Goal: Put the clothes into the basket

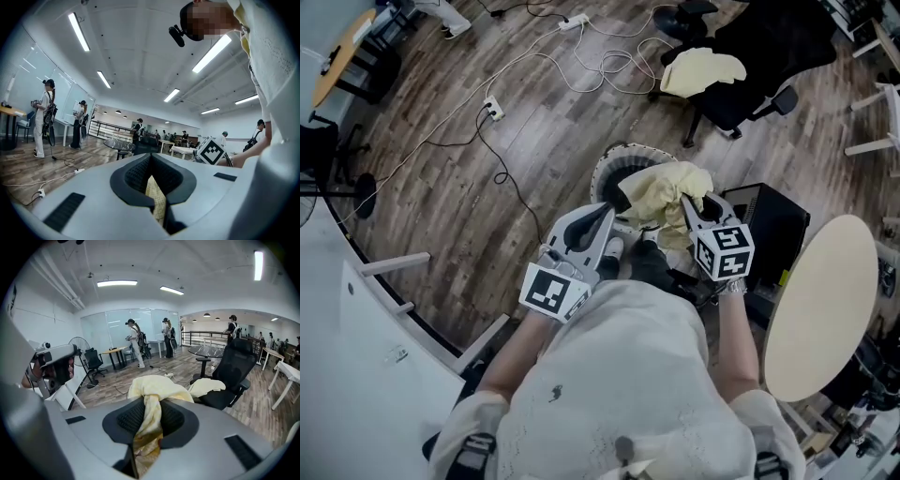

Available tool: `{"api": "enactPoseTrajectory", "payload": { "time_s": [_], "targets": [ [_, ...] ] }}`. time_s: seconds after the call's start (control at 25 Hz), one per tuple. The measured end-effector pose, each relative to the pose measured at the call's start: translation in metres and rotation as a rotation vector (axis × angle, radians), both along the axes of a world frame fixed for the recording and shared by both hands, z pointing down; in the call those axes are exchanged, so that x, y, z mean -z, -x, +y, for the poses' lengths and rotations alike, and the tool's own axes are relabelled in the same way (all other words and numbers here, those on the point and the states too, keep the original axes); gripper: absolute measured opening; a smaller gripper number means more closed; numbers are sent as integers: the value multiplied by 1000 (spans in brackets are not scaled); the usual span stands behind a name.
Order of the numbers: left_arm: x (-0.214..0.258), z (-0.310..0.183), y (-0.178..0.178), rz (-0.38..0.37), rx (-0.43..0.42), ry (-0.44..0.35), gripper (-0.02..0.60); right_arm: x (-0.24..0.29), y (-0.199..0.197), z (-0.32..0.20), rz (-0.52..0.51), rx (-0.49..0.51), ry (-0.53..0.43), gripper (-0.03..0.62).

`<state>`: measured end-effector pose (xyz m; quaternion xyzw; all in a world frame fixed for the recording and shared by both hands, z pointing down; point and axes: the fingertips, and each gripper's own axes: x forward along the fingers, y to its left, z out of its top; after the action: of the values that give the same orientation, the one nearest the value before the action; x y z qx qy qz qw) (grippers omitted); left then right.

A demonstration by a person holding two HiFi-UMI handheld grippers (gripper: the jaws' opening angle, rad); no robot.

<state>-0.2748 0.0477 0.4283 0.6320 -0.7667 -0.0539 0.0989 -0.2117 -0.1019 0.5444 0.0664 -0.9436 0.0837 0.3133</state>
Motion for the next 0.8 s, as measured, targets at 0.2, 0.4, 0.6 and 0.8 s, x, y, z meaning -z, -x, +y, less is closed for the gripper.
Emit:
{"api": "enactPoseTrajectory", "payload": {
  "time_s": [0.2, 0.4, 0.6, 0.8],
  "targets": [
    [-5, -2, 4, 9, 7, -2, 20, -22, 8, -2, 47, 4, 31, 87],
    [-8, -2, 6, 11, 9, -1, 20, -37, 11, -4, 74, 2, 59, 87],
    [-11, 3, 10, 16, 24, -1, 20, -55, 13, -3, 113, 5, 93, 87],
    [-16, 4, 13, 23, 33, 6, 20, -77, 16, -4, 160, 11, 140, 89]
  ]
}}
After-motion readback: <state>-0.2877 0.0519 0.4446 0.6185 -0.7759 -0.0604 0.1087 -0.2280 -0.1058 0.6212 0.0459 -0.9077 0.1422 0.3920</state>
